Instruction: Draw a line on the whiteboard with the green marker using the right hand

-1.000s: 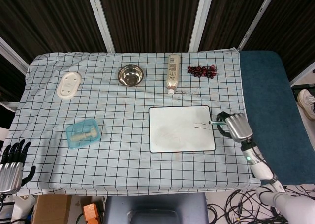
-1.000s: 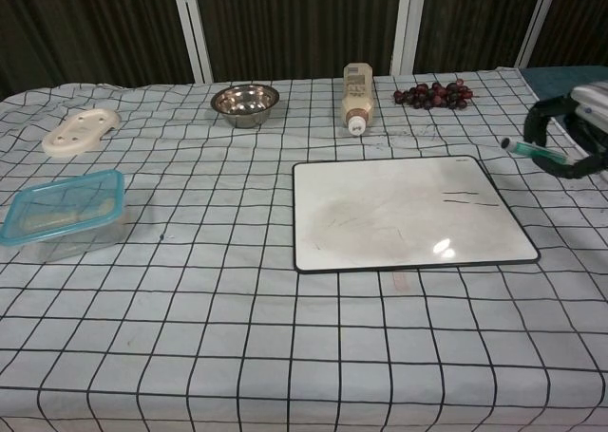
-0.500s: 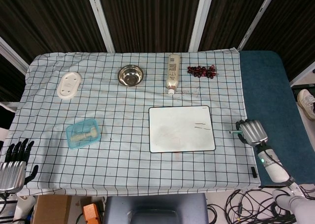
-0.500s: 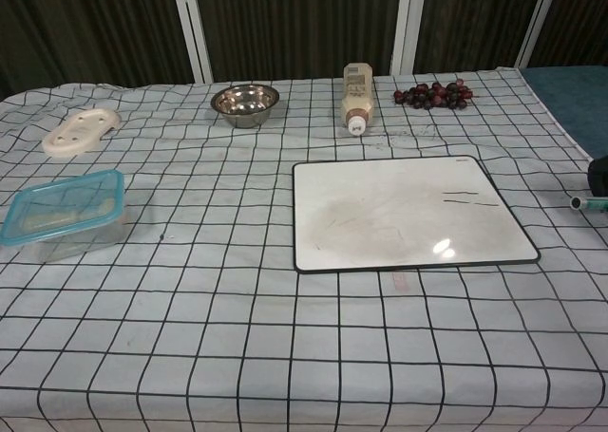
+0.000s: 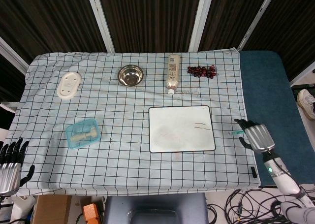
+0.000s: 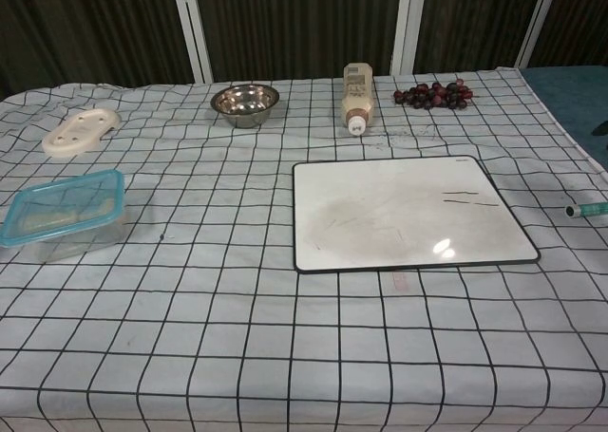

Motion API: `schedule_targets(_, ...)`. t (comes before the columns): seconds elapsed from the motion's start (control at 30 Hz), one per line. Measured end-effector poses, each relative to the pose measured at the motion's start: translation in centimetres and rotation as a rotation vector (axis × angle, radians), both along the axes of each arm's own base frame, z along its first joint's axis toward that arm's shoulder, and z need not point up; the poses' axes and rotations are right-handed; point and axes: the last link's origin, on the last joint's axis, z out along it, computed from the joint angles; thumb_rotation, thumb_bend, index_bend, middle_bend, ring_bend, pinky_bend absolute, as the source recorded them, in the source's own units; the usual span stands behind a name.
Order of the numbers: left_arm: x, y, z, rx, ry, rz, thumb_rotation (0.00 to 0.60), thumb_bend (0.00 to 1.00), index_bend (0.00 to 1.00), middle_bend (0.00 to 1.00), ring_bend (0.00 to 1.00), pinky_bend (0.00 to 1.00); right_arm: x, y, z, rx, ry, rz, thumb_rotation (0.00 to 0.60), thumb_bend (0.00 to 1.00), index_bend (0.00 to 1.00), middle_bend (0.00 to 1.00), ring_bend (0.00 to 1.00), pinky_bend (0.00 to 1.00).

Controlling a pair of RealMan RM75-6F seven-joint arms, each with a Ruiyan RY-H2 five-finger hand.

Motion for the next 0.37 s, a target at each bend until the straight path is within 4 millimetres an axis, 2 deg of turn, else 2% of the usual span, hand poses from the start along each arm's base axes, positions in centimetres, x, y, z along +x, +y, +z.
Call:
schedule_targets(0.03, 0.3, -0.2, 0.2, 0.009, -0.002, 0.003, 0.6, 0.38, 0.0, 0.0, 0.0, 0.04, 0.4, 1.3, 0.6, -0.022, -0.016, -0.002, 0.6, 0.34, 0.09, 0.11, 0.13, 0.31)
schedule_targets(0.13, 1.4, -1.0, 0.5, 0.033, -0.023, 0.02, 0.6, 0.39, 0.0, 0.0, 0.0, 0.04, 1.8, 5.4, 2.1, -0.098, -0.064, -0.027, 0.6, 0.33, 0.04, 0.07, 0.06, 0.17)
schedule_targets(0.2, 2.4, -1.7, 0.8, 0.04, -0.035, 0.035, 0.6, 0.39, 0.0, 0.0, 0.0, 0.04, 2.7, 8.0, 3.5, -0.165, -0.088, -0.052, 0.6, 0.33, 0.01, 0.05, 0.04, 0.15)
schedule_targets(0.27, 3.2, -2.4, 1.0, 0.04, -0.028, 0.045, 0.6, 0.39, 0.0, 0.0, 0.0, 0.04, 3.2, 10.9, 5.8, -0.251, -0.081, -0.09, 0.6, 0.33, 0.0, 0.03, 0.03, 0.14)
schedule_targets(0.37, 3.9, -3.5, 1.3, 0.019, -0.011, 0.037, 0.6, 0.39, 0.0, 0.0, 0.0, 0.04, 3.6, 13.0, 8.4, -0.329, -0.055, -0.126, 0.6, 0.33, 0.0, 0.01, 0.02, 0.13)
